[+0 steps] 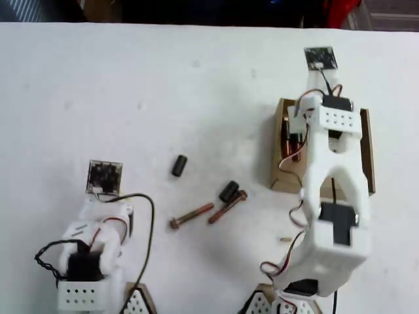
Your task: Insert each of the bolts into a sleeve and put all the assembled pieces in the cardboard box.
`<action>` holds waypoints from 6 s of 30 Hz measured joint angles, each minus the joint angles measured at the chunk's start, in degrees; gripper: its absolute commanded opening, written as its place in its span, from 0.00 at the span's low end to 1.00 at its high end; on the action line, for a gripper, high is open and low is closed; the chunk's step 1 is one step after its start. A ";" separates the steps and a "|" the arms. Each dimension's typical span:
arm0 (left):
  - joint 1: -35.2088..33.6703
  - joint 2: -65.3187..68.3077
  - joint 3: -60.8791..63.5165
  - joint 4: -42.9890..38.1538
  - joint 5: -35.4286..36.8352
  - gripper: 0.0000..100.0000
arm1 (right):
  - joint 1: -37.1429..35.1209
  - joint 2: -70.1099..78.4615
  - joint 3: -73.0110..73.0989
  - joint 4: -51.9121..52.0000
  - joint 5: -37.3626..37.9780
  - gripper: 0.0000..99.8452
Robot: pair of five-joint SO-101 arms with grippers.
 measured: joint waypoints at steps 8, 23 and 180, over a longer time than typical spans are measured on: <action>0.00 0.00 0.00 2.37 0.00 0.02 | -11.34 -17.76 0.00 12.84 0.00 0.16; 0.00 0.00 0.00 6.33 0.00 0.02 | -33.93 -27.87 0.00 25.05 -17.32 0.16; -12.13 0.00 0.00 9.49 0.00 0.02 | -41.05 -1.14 -25.93 39.65 -2.99 0.02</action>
